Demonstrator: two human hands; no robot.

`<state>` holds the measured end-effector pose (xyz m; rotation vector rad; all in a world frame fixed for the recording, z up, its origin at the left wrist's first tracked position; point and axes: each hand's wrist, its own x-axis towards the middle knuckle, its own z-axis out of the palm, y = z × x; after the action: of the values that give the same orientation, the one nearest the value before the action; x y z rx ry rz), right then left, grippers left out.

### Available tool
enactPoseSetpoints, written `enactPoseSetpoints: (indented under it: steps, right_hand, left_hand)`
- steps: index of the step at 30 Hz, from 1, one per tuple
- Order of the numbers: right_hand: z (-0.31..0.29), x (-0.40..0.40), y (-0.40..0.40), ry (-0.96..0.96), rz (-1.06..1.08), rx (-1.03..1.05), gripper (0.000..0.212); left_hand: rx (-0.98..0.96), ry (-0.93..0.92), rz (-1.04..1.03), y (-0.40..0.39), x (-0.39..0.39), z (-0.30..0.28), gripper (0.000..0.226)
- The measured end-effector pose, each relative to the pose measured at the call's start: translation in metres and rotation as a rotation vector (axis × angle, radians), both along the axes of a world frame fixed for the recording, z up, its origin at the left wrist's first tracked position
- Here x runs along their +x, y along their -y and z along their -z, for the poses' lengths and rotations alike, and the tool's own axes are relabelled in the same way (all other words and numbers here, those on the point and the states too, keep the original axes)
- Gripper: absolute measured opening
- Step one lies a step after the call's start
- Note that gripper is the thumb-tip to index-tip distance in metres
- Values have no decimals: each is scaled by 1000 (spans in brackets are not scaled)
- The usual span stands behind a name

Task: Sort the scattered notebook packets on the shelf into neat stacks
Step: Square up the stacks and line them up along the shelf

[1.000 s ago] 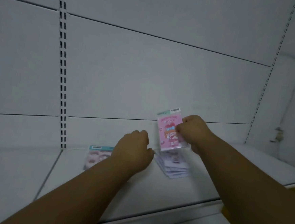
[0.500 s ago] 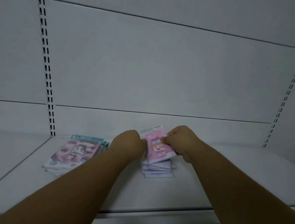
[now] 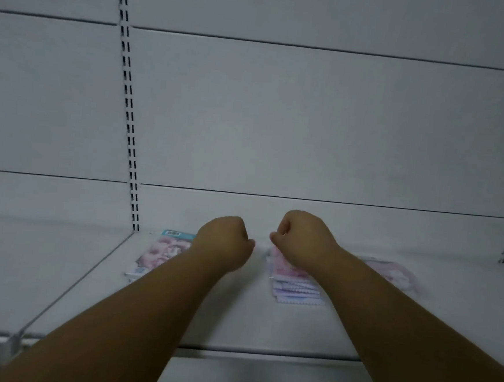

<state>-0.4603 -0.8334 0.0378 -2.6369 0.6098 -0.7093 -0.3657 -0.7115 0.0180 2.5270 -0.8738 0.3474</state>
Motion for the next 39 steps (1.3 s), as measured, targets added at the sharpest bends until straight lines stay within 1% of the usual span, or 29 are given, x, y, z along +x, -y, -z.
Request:
enactPoseSetpoints:
  steps: [3, 5, 7, 8, 10, 12, 15, 17, 19, 21, 23, 24, 26, 28, 30, 31, 33, 34, 35, 37, 39]
  right_hand:
    - [-5, 20, -40, -32, -85, 33, 30]
    - [-2, 34, -65, -76, -107, 29, 38]
    - [4, 47, -86, -116, -105, 27, 42]
    - [7, 52, -94, -133, -94, 23, 40]
    - [13, 60, -108, -178, -46, -4, 29]
    - [18, 64, -117, -209, 10, -12, 23]
    - [29, 68, -124, -209, 67, 51, 28]
    - [34, 70, -127, -188, 103, 102, 34]
    - [35, 70, -129, -154, 121, 161, 34]
    - [35, 69, -127, -119, 119, 245, 29]
    - [34, 68, -124, -73, 129, 344, 20]
    - [34, 69, -123, -44, 142, 344, 21]
    - [35, 70, -120, 20, 141, 286, 23]
    - [35, 69, -119, 127, 84, 296, 16]
    - [35, 65, -117, 249, -8, 401, 16]
    - [35, 63, -116, 298, -54, 477, 23]
    - [36, 61, -116, 324, -113, 588, 38]
    - [37, 61, -118, 316, -136, 605, 39]
    - [39, 61, -122, 315, -172, 630, 35]
    - [44, 63, -130, 348, -275, 760, 29]
    - [49, 64, -133, 377, -335, 867, 32]
  left_hand:
    - [-8, -22, -68, -46, 21, -7, 23]
    - [32, -38, -132, -81, 40, -9, 22]
    - [97, -50, -213, -112, 57, -7, 28]
    - [110, -74, -239, -124, 64, -5, 32]
    - [90, -203, -197, -139, 74, 0, 38]
    - [93, -327, -119, -144, 75, 4, 35]
    - [62, -318, -51, -138, 71, 9, 33]
    - [52, -318, -10, -131, 65, 12, 23]
    - [49, -308, -4, -124, 59, 14, 17]
    - [-80, -380, -30, -121, 57, 15, 16]
    - [-242, -484, -31, -120, 59, 15, 22]
    - [-348, -537, -25, -120, 60, 15, 25]
    - [-522, -583, 9, -120, 61, 14, 26]
    - [-650, -599, 108, -122, 60, 14, 20]
    - [-747, -619, 244, -126, 56, 13, 28]
    - [-782, -635, 298, -128, 54, 12, 34]
    - [-834, -679, 370, -131, 51, 15, 37]
    - [-865, -722, 421, -132, 50, 18, 39]
    - [-904, -781, 485, -133, 47, 20, 40]
    - [-962, -871, 582, -133, 40, 24, 44]
    - [-1031, -950, 656, -132, 37, 25, 52]
